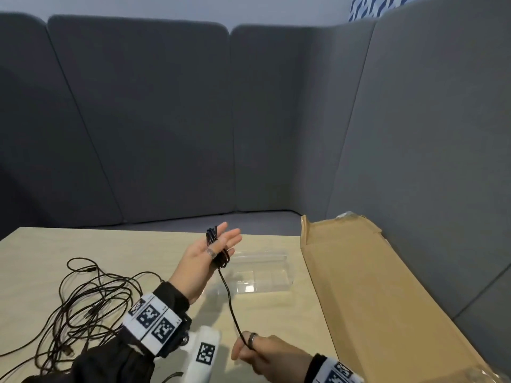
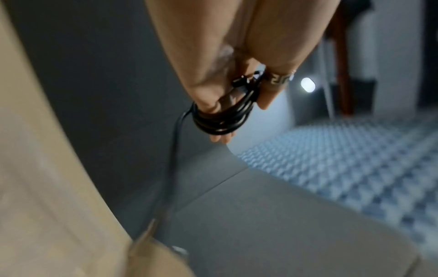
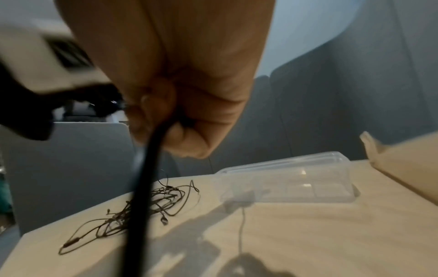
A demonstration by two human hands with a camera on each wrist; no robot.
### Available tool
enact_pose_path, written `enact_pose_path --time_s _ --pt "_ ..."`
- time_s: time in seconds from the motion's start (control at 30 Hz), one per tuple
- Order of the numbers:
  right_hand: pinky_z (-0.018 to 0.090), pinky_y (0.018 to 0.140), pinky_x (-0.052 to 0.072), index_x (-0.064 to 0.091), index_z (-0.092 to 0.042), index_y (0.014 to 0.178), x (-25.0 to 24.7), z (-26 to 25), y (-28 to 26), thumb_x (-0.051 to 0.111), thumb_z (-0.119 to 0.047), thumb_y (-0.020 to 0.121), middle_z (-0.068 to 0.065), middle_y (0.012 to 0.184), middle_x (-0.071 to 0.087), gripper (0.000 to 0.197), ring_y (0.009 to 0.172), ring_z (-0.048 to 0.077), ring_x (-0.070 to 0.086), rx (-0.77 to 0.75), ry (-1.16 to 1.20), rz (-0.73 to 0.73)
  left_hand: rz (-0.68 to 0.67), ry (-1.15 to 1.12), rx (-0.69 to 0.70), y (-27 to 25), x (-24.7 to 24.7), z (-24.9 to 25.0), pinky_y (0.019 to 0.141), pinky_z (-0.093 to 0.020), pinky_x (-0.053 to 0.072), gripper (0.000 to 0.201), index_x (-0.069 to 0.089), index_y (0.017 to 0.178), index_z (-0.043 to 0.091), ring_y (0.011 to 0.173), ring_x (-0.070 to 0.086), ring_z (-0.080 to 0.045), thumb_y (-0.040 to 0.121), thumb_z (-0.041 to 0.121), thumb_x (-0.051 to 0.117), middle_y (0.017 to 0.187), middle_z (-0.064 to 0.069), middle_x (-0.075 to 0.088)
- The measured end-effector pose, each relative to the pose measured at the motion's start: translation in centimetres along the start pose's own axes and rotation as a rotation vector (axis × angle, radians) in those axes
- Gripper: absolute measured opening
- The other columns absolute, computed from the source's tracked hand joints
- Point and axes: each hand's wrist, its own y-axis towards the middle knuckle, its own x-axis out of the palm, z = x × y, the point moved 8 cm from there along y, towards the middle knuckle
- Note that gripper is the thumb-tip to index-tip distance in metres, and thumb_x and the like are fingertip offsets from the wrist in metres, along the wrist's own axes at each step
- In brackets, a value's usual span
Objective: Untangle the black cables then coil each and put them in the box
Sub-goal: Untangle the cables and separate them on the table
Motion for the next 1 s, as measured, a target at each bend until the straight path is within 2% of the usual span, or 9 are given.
enact_pose_path --time_s 0.1,0.23,0.37,0.47,0.57,0.63,0.77,0.9,1.0 --pt "0.025 0.085 0.046 0.058 -0.034 0.092 -3.4 -2.4 -1.4 0.037 -0.047 0.09 -0.003 0.093 0.067 0.025 0.087 0.009 0.06 -0.095 -0.143 0.197 -0.138 0.739 0.04 -0.3 -0.5 -1.5 0.103 -0.025 0.04 0.068 0.038 0.139 0.007 0.105 0.052 0.016 0.089 0.052 0.046 0.112 0.016 0.063" --pt "0.026 0.082 0.048 0.068 -0.03 0.091 -10.7 -4.6 -3.9 0.045 -0.053 0.084 -0.014 0.09 0.067 0.033 0.086 0.003 0.06 -0.17 -0.217 0.641 -0.333 0.928 -0.2 -2.3 -0.5 -5.1 0.08 -0.019 0.047 0.115 0.038 0.137 0.019 0.083 0.067 -0.006 0.051 0.095 0.033 0.099 0.001 0.071" --pt "0.026 0.077 0.049 0.066 -0.04 0.086 -13.1 -4.6 -4.0 0.051 -0.052 0.085 -0.016 0.087 0.066 0.019 0.084 0.002 0.06 -0.137 -0.215 0.75 -0.629 0.339 -0.394 -6.2 3.7 -5.6 0.047 -0.019 0.04 0.07 0.066 0.096 0.007 0.038 0.056 -0.013 0.073 0.072 0.054 0.062 -0.007 0.067" --pt "0.028 0.077 0.048 0.059 -0.048 0.078 -11.3 -3.3 -2.7 0.039 -0.053 0.089 -0.026 0.082 0.065 0.023 0.082 -0.003 0.059 -0.079 -0.205 0.617 -0.55 -0.063 -0.305 -6.4 5.1 -2.3 0.039 -0.015 0.038 0.043 0.066 0.072 0.009 0.028 0.043 -0.008 0.072 0.051 0.072 0.047 -0.007 0.059" --pt "0.015 0.063 0.036 0.06 -0.028 0.091 -7.3 -2.9 -1.8 0.039 -0.031 0.1 -0.033 0.061 0.055 0.022 0.061 -0.007 0.051 -0.057 -0.082 0.384 -0.291 -0.277 -0.162 -4.8 4.2 -0.1 0.053 -0.023 0.05 0.03 0.064 0.066 0.01 0.044 0.056 -0.017 0.068 0.037 0.076 0.055 -0.01 0.061" --pt "0.017 0.063 0.037 0.056 -0.023 0.109 -5.1 -3.9 -1.9 0.035 -0.029 0.101 -0.024 0.065 0.057 0.023 0.06 -0.003 0.051 -0.046 -0.096 0.314 -0.148 -0.333 -0.075 -3.9 3.5 0.2 0.072 -0.026 0.057 0.026 0.066 0.087 0.003 0.08 0.071 -0.024 0.082 0.027 0.058 0.086 -0.016 0.072" --pt "0.035 0.081 0.042 0.04 -0.03 0.126 -3.9 -5.6 -2.8 0.025 -0.035 0.101 -0.001 0.119 0.059 0.03 0.106 0.024 0.056 -0.024 -0.417 0.395 -0.02 0.179 0.101 -3.3 1.9 0.3 0.095 -0.031 0.05 0.035 0.064 0.105 0.009 0.105 0.065 -0.019 0.09 0.032 0.043 0.106 -0.006 0.071" --pt "0.021 0.05 0.036 0.044 -0.03 0.11 -7.2 -7.7 -4.6 0.037 -0.041 0.086 -0.014 0.072 0.065 0.027 0.062 0.006 0.061 0.023 -0.732 0.626 -0.243 0.781 -0.019 -3.7 2.3 -1.2 0.069 -0.021 0.043 0.071 0.07 0.072 0.021 0.064 0.057 -0.004 0.081 0.076 0.026 0.069 0.006 0.067" --pt "0.021 0.061 0.031 0.028 -0.029 0.133 -7.2 -8.8 -3.7 0.042 -0.042 0.092 -0.012 0.065 0.051 0.045 0.066 0.01 0.054 -0.136 -0.628 0.53 -0.455 0.842 -0.207 -5.6 4.1 -2.5 0.062 -0.013 0.04 0.085 0.07 0.065 0.005 0.056 0.054 -0.006 0.089 0.064 0.014 0.06 0.001 0.066"
